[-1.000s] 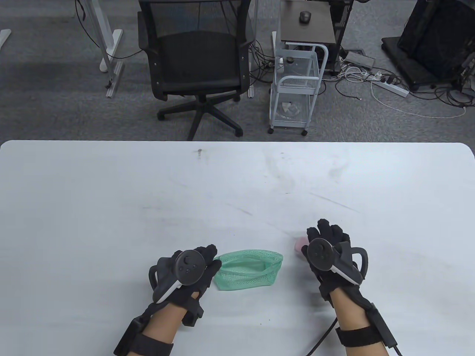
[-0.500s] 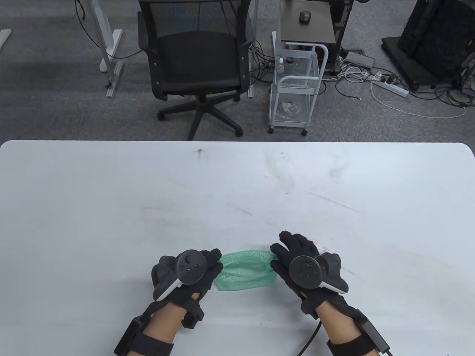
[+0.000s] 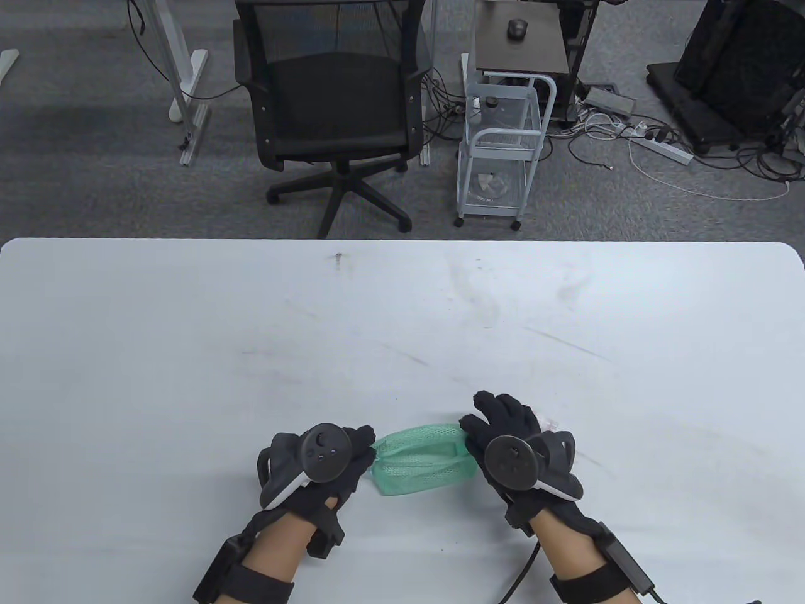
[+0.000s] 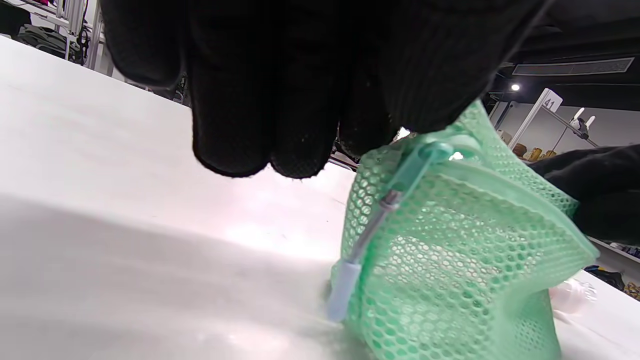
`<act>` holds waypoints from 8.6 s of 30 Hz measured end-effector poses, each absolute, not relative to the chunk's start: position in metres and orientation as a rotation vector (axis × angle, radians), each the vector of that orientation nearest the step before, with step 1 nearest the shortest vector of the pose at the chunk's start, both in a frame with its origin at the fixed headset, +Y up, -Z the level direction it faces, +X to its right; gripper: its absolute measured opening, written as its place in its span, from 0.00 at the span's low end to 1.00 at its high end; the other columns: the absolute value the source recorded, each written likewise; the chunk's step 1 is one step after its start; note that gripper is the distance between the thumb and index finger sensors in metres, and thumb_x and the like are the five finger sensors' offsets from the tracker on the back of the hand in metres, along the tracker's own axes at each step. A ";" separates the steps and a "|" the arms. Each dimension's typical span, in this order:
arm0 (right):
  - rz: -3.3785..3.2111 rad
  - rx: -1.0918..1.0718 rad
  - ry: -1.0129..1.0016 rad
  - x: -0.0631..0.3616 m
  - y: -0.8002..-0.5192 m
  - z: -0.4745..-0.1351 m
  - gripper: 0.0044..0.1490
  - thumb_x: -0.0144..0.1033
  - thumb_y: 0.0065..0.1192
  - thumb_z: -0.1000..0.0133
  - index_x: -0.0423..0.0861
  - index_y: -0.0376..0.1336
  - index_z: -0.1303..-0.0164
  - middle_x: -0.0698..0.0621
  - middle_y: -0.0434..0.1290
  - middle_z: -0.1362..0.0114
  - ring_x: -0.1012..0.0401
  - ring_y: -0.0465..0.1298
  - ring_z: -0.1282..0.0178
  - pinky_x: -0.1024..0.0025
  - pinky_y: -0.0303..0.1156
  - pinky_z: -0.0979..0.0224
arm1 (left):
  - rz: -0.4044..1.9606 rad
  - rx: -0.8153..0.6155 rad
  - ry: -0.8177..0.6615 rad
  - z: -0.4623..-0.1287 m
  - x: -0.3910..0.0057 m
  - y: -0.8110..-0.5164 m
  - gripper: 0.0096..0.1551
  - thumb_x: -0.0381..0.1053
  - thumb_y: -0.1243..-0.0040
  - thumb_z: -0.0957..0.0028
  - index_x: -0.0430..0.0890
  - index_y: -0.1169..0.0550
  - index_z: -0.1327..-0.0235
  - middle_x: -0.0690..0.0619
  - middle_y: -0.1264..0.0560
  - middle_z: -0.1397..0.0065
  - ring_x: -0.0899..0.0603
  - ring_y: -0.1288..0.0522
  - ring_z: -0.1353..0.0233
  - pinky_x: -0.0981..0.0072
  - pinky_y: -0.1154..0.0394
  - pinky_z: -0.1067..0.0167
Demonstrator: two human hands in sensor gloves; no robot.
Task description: Take cleansing milk out of the toiletry bag
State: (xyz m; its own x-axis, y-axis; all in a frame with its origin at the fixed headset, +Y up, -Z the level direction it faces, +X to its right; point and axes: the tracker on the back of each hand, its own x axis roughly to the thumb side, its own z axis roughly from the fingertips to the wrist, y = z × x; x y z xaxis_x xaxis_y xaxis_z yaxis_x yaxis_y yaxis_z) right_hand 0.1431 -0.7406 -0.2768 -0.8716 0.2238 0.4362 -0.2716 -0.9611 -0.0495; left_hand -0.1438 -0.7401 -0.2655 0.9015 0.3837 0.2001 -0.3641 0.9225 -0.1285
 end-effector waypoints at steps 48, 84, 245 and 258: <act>2.672 0.766 -0.365 0.115 -0.699 -0.230 0.29 0.39 0.72 0.41 0.33 0.73 0.38 0.28 0.66 0.19 0.23 0.66 0.27 0.26 0.61 0.30 | 0.520 -0.003 -0.269 -0.260 -0.139 -0.734 0.21 0.53 0.27 0.49 0.50 0.12 0.45 0.48 0.12 0.37 0.35 0.12 0.41 0.33 0.28 0.32; 2.620 0.615 -0.217 0.074 -0.737 -0.222 0.31 0.35 0.74 0.42 0.23 0.72 0.44 0.24 0.61 0.19 0.22 0.65 0.29 0.28 0.64 0.33 | 0.606 -0.054 -0.322 -0.246 -0.111 -0.736 0.21 0.53 0.26 0.49 0.48 0.12 0.45 0.47 0.11 0.37 0.35 0.12 0.41 0.33 0.28 0.32; 2.350 0.451 -0.116 0.144 -0.730 -0.262 0.21 0.34 0.73 0.42 0.29 0.79 0.55 0.32 0.74 0.25 0.25 0.70 0.30 0.28 0.65 0.32 | 0.419 0.036 -0.016 -0.283 -0.186 -0.740 0.22 0.52 0.22 0.53 0.51 0.11 0.44 0.48 0.12 0.36 0.34 0.13 0.38 0.31 0.31 0.30; 2.463 0.320 -0.149 0.165 -0.731 -0.275 0.21 0.34 0.73 0.41 0.30 0.79 0.53 0.32 0.74 0.25 0.24 0.69 0.29 0.27 0.64 0.32 | 0.445 0.083 0.028 -0.282 -0.191 -0.734 0.22 0.51 0.22 0.53 0.50 0.11 0.45 0.46 0.10 0.40 0.35 0.11 0.43 0.30 0.31 0.31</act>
